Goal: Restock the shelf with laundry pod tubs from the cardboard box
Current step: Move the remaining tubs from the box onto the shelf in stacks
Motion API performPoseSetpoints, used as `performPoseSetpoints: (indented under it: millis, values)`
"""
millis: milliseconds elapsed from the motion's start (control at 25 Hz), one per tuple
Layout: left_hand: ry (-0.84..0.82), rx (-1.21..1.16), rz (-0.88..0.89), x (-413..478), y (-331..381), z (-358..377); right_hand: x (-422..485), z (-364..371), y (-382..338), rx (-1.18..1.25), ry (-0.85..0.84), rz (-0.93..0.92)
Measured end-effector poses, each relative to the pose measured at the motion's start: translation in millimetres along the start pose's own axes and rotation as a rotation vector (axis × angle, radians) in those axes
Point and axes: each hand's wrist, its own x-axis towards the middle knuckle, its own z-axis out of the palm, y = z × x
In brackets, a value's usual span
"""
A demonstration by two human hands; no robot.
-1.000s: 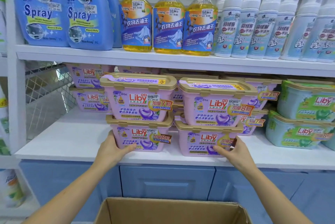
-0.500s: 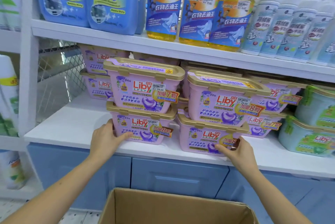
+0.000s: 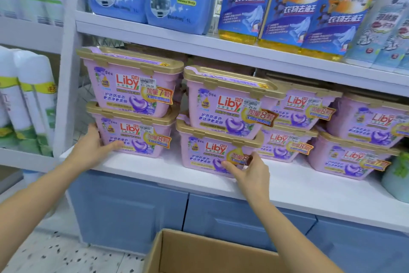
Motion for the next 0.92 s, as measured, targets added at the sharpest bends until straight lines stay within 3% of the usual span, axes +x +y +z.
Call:
performPoseSetpoints:
  millis: [280, 920]
  values:
    - [0.050, -0.016, -0.036, 42, -12, -7, 31, 42, -13, 0.026, -0.014, -0.006]
    - [0.039, -0.071, -0.038, 81, 3, 24, 73, 52, -6, 0.002, -0.004, 0.060]
